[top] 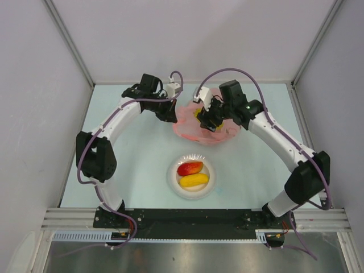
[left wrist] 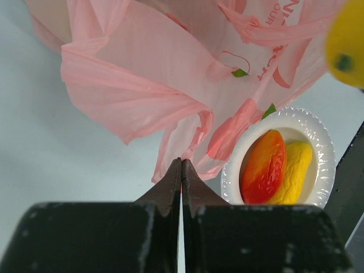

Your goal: Take the fake fruits out of the plastic bag

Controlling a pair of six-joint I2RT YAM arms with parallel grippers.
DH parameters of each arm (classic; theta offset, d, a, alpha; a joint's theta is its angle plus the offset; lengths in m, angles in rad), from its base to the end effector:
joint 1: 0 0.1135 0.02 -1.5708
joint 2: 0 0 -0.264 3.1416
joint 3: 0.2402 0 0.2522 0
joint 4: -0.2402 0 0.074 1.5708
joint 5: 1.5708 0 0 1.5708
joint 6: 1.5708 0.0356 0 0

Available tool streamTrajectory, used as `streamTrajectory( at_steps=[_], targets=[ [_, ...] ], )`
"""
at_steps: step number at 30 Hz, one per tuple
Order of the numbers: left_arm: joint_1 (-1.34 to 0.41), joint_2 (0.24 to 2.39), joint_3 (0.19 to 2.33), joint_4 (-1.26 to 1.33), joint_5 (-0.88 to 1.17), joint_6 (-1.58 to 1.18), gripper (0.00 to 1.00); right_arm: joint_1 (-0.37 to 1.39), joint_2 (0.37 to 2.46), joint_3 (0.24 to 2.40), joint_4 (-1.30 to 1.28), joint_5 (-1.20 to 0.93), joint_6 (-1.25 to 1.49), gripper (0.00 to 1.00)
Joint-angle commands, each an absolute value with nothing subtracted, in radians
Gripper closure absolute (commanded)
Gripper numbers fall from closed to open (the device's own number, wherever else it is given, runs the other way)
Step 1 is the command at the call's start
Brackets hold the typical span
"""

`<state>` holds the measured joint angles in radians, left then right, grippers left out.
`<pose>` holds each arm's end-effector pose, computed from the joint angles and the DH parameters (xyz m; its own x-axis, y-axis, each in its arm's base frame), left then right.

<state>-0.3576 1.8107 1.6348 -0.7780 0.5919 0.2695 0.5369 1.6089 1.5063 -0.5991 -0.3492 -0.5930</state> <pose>0.3624 -0.1566 0.3017 -0.5786 0.4521 -0.6788 0.7749 0.5644 -0.2846 0.3048 0.1956 0.3425 -0.0659 -0.6503 -0.7568 -0.8947 0.3742 -0.2437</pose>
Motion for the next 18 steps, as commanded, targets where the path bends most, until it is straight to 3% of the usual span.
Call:
streamTrajectory(
  at_steps=[1, 9, 18],
  targets=[
    [-0.353, 1.822, 1.641, -0.77, 0.637, 0.189, 1.0, 0.518, 1.5, 1.405, -0.646, -0.556, -0.554, 1.0],
    [-0.37, 1.764, 1.643, -0.759, 0.614, 0.187, 0.99, 0.6, 1.549, 1.368, -0.715, -0.73, -0.758, 1.0],
    [-0.37, 1.718, 1.605, -0.767, 0.611, 0.196, 1.0, 0.722, 1.75, 1.377, -0.692, -0.712, -1.023, 1.0]
  ],
)
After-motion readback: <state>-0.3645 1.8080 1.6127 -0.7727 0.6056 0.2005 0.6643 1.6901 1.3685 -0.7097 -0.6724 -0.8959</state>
